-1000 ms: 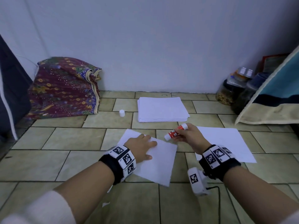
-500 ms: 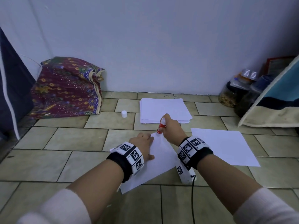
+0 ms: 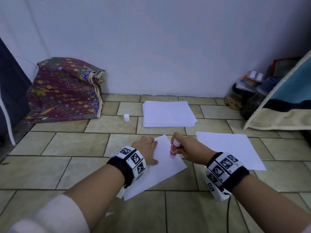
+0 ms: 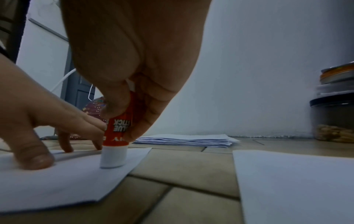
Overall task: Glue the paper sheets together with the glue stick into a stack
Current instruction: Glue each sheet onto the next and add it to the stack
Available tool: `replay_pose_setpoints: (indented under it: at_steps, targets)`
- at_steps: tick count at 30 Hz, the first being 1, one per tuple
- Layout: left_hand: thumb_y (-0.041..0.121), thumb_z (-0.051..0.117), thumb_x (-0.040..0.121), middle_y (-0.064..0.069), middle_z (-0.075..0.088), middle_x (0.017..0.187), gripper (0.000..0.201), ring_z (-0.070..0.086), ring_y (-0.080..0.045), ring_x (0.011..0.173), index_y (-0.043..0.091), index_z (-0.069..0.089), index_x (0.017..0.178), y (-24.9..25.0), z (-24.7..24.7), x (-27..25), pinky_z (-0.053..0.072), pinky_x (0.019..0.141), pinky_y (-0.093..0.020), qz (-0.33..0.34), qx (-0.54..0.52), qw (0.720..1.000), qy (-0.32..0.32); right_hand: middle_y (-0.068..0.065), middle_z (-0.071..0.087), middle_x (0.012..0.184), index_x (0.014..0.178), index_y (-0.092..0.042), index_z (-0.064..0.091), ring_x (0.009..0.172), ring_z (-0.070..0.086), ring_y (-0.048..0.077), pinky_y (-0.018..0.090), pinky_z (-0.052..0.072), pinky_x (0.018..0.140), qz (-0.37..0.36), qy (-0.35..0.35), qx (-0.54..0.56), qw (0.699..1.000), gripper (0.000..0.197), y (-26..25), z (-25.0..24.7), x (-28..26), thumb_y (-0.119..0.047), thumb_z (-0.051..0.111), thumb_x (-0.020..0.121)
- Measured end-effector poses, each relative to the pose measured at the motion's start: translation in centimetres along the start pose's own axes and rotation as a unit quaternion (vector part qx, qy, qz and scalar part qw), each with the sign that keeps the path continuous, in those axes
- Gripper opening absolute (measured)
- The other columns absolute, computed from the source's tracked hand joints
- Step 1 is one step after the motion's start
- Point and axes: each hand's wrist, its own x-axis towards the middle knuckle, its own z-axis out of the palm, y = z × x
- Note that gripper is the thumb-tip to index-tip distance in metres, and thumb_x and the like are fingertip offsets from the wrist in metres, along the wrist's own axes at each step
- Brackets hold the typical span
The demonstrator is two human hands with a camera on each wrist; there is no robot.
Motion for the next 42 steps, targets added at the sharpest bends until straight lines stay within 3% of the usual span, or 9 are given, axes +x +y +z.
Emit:
replay_pose_setpoints:
  at_steps: [7, 10, 14, 18, 21, 24, 29, 34, 42]
  targets:
    - [0.053, 0.061, 0.086, -0.003, 0.022, 0.154, 0.085, 0.023, -0.022, 0.14, 0.014, 0.021, 0.15, -0.5, -0.8, -0.2, 0.039, 0.105, -0.041, 0.018, 0.014, 1.0, -0.021, 0.002, 0.071, 0.094, 0.098, -0.016, 0.046, 0.084, 0.065, 0.014, 0.028, 0.053, 0.077, -0.001, -0.043, 0.003, 0.999, 0.02, 1.4, -0.8, -2.8, -0.005, 0.059, 0.089]
    - [0.065, 0.06, 0.079, -0.007, 0.04, 0.137, 0.084, 0.036, -0.023, 0.127, 0.009, 0.037, 0.137, -0.1, -0.9, -0.3, 0.036, 0.1, -0.037, -0.015, 0.063, 0.998, 0.001, 0.007, 0.068, 0.09, 0.09, -0.014, 0.051, 0.081, 0.067, 0.022, 0.036, 0.057, 0.075, 0.073, 0.032, 0.138, 0.987, 0.017, 2.7, -1.3, -2.7, -0.006, 0.066, 0.086]
    - [0.073, 0.057, 0.075, -0.01, 0.029, 0.14, 0.099, 0.029, -0.026, 0.129, 0.004, 0.027, 0.14, -0.2, -0.4, -0.7, 0.029, 0.103, -0.038, -0.046, 0.082, 0.994, 0.049, 0.015, 0.064, 0.079, 0.086, -0.002, 0.054, 0.062, 0.064, 0.019, 0.026, 0.056, 0.06, 0.146, 0.139, 0.416, 0.887, 0.007, 2.7, -1.9, -2.1, 0.001, 0.058, 0.091]
    - [0.044, 0.061, 0.089, -0.001, 0.004, 0.159, 0.082, 0.01, -0.021, 0.144, 0.018, 0.015, 0.151, -0.3, 0.0, -0.6, 0.023, 0.115, -0.042, 0.111, 0.015, 0.993, 0.043, 0.015, 0.063, 0.078, 0.085, -0.001, 0.055, 0.059, 0.064, 0.018, 0.022, 0.056, 0.06, 0.184, 0.18, 0.516, 0.817, 0.009, 2.3, -1.6, -0.7, -0.001, 0.053, 0.094]
    - [0.043, 0.05, 0.096, 0.0, 0.012, 0.159, 0.069, 0.018, -0.021, 0.143, 0.026, 0.016, 0.153, -0.2, -0.1, -0.8, 0.035, 0.108, -0.043, 0.103, 0.023, 0.994, -0.005, 0.016, 0.061, 0.08, 0.088, -0.002, 0.053, 0.059, 0.063, 0.019, 0.023, 0.056, 0.059, 0.19, 0.193, 0.48, 0.835, 0.006, 1.8, -0.9, 0.9, 0.0, 0.055, 0.093]
    - [0.056, 0.056, 0.088, -0.007, 0.026, 0.15, 0.077, 0.028, -0.024, 0.135, 0.018, 0.028, 0.148, -0.5, -0.3, -0.9, 0.041, 0.102, -0.042, 0.061, 0.025, 0.998, 0.005, 0.014, 0.06, 0.077, 0.078, -0.009, 0.052, 0.06, 0.061, 0.02, 0.024, 0.056, 0.06, 0.169, 0.215, 0.4, 0.875, 0.018, 0.7, -0.5, 2.4, 0.003, 0.057, 0.091]
    - [0.058, 0.068, 0.078, -0.008, 0.034, 0.144, 0.084, 0.034, -0.022, 0.131, 0.008, 0.037, 0.139, -1.1, 0.1, -0.8, 0.038, 0.105, -0.037, 0.023, -0.021, 0.999, 0.023, 0.013, 0.064, 0.098, 0.094, -0.017, 0.048, 0.086, 0.064, 0.029, 0.04, 0.055, 0.078, 0.131, 0.193, 0.203, 0.951, 0.023, -0.9, 0.6, 5.1, -0.005, 0.065, 0.086]
    - [0.057, 0.067, 0.079, -0.008, 0.033, 0.147, 0.087, 0.032, -0.023, 0.133, 0.009, 0.032, 0.143, -1.0, 0.4, -0.9, 0.036, 0.107, -0.037, 0.008, -0.034, 0.999, 0.025, 0.004, 0.06, 0.09, 0.108, -0.008, 0.049, 0.069, 0.052, 0.011, 0.006, 0.036, 0.051, 0.078, 0.142, 0.087, 0.983, 0.019, -2.2, 1.3, 7.3, -0.001, 0.055, 0.091]
    - [0.057, 0.067, 0.079, -0.008, 0.024, 0.154, 0.091, 0.026, -0.022, 0.139, 0.01, 0.027, 0.146, -1.3, 0.5, -0.9, 0.033, 0.11, -0.038, 0.012, -0.048, 0.998, 0.028, 0.013, 0.064, 0.103, 0.11, -0.012, 0.043, 0.092, 0.058, 0.03, 0.035, 0.047, 0.072, 0.023, 0.023, -0.056, 0.998, 0.027, -1.4, 0.5, 6.0, -0.002, 0.056, 0.089]
